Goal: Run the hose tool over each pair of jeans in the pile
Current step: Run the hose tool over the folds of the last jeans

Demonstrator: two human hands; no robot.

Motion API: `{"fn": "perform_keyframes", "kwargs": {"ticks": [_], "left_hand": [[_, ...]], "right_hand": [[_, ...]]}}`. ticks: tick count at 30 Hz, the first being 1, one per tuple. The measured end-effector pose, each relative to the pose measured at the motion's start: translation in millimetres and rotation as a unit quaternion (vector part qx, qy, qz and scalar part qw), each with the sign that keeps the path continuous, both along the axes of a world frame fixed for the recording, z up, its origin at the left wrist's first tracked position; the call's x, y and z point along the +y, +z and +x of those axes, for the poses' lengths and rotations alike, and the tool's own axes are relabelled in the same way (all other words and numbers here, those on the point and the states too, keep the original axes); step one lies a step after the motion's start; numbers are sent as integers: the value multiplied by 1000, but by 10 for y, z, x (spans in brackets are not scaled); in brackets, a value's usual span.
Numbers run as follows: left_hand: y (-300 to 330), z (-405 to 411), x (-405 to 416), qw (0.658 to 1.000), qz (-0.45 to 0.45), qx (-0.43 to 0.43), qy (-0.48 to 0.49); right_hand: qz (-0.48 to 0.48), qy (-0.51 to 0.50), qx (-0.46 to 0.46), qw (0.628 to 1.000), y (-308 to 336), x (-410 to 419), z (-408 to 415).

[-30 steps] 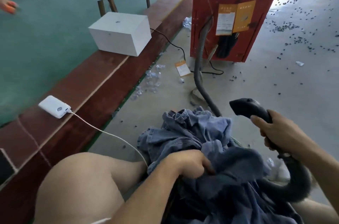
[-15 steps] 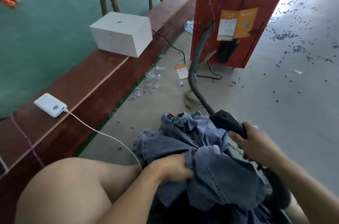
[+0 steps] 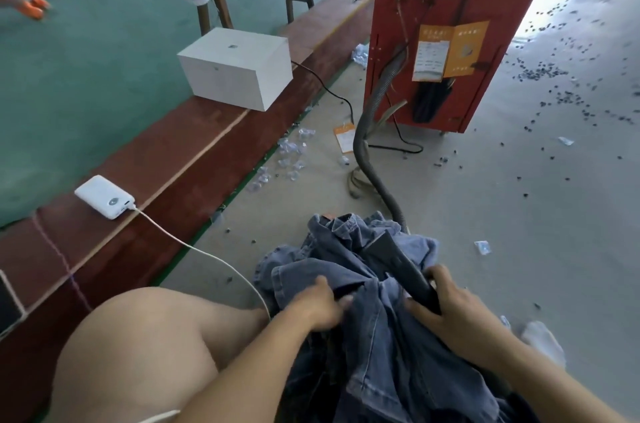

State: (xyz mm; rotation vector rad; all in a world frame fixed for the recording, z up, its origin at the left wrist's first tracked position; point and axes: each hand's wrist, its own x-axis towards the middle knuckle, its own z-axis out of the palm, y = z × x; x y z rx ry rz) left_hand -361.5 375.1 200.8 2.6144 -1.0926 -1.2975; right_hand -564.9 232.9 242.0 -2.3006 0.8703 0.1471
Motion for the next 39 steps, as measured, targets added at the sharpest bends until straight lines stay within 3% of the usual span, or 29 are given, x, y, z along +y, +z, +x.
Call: {"fn": "perform_keyframes", "kwargs": {"ticks": [3, 4, 6, 7, 8, 9, 10, 12, 13, 14, 17, 20, 23, 26, 30, 33, 36, 39], "left_hand": [[-196, -417, 91, 967, 112, 186, -131], [-223, -376, 53, 964, 118, 207, -116], [-286, -75, -29, 986, 72, 148, 10], [-339, 149, -59, 988, 24, 75, 129], [-393, 359, -52, 954, -42, 32, 294], [-449, 493, -6, 888, -75, 33, 453], [-515, 585, 8, 808, -91, 103, 573], [-626, 623, 17, 657, -107, 295, 686], [-652, 618, 6, 607, -112, 337, 711], [-671, 628, -4, 590, -135, 345, 718], [-605, 649, -94, 608, -261, 265, 702], [-423, 587, -161, 567, -365, 379, 634], [-240, 491, -131, 551, -418, 482, 538], [-101, 386, -58, 554, -425, 543, 466], [-127, 233, 19, 550, -410, 580, 440], [-121, 257, 37, 547, -411, 583, 438], [-134, 354, 79, 571, -408, 561, 439], [-216, 391, 117, 563, -404, 522, 498]], "right_hand": [[3, 49, 12, 999, -63, 39, -42], [3, 73, 22, 997, -86, 42, -48], [-2, 95, 28, 995, -127, 10, -34], [-7, 85, 21, 996, -143, -30, -18], [-15, 66, 6, 998, -151, -66, 2], [-25, 39, -16, 999, -146, -100, 24], [-36, 15, -36, 999, -133, -141, 50], [-60, -14, -57, 997, -113, -236, 87], [-72, -19, -54, 996, -107, -284, 111], [-81, -20, -42, 996, -110, -327, 138], [-98, 2, 19, 995, -104, -414, 278], [-89, 23, 45, 995, -3, -480, 397], [-91, 55, 53, 993, 91, -478, 453], [-92, 96, 58, 989, 151, -402, 508], [-80, 130, 17, 988, 153, -255, 627], [-94, 84, -40, 991, 140, -203, 651], [-80, 5, -44, 996, 145, -254, 565], [-74, -102, -63, 990, 180, -419, 421]]}}
